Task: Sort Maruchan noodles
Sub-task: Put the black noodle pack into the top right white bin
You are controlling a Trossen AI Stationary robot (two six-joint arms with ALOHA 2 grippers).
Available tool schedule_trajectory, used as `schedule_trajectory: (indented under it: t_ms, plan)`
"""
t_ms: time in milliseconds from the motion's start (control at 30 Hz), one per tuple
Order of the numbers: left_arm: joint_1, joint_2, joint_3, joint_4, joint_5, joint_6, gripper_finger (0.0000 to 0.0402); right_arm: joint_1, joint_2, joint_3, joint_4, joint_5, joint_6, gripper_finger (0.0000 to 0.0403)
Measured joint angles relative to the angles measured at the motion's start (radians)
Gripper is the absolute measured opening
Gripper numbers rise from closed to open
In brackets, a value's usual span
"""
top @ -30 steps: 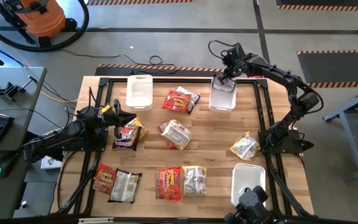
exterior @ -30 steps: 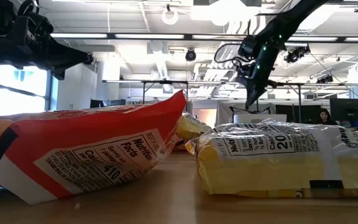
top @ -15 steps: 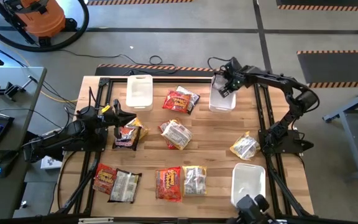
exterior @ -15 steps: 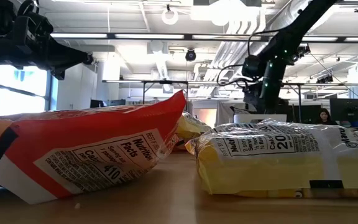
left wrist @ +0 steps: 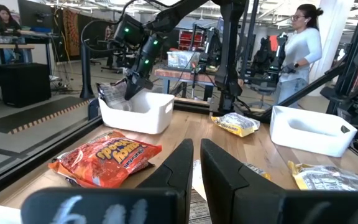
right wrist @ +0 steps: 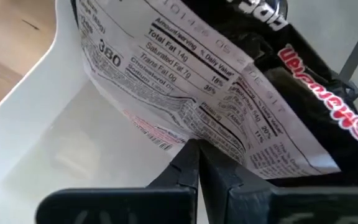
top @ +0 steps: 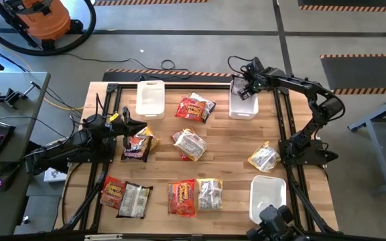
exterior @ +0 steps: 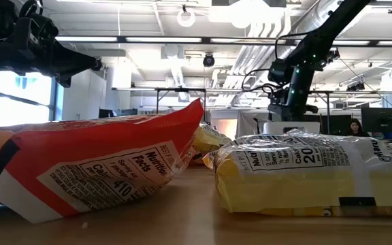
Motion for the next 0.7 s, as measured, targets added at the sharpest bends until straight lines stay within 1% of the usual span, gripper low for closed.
schedule_trajectory:
  t_ms: [67, 233, 400, 700]
  plan:
    - [0.000, 0.000, 0.000, 0.000, 0.000, 0.000, 0.0023, 0.000, 0.000, 0.000, -0.016, -0.015, 0.012, 0.0000]
    - [0.000, 0.000, 0.000, 0.000, 0.000, 0.000, 0.0023, 0.000, 0.000, 0.000, -0.046, -0.017, 0.049, 0.0000]
    - [0.000, 0.000, 0.000, 0.000, 0.000, 0.000, 0.0023, 0.000, 0.000, 0.000, -0.031, 0.010, 0.060, 0.0000]
    - [0.000, 0.000, 0.000, 0.000, 0.000, 0.000, 0.0023, 0.000, 0.000, 0.000, -0.012, 0.011, 0.060, 0.0000]
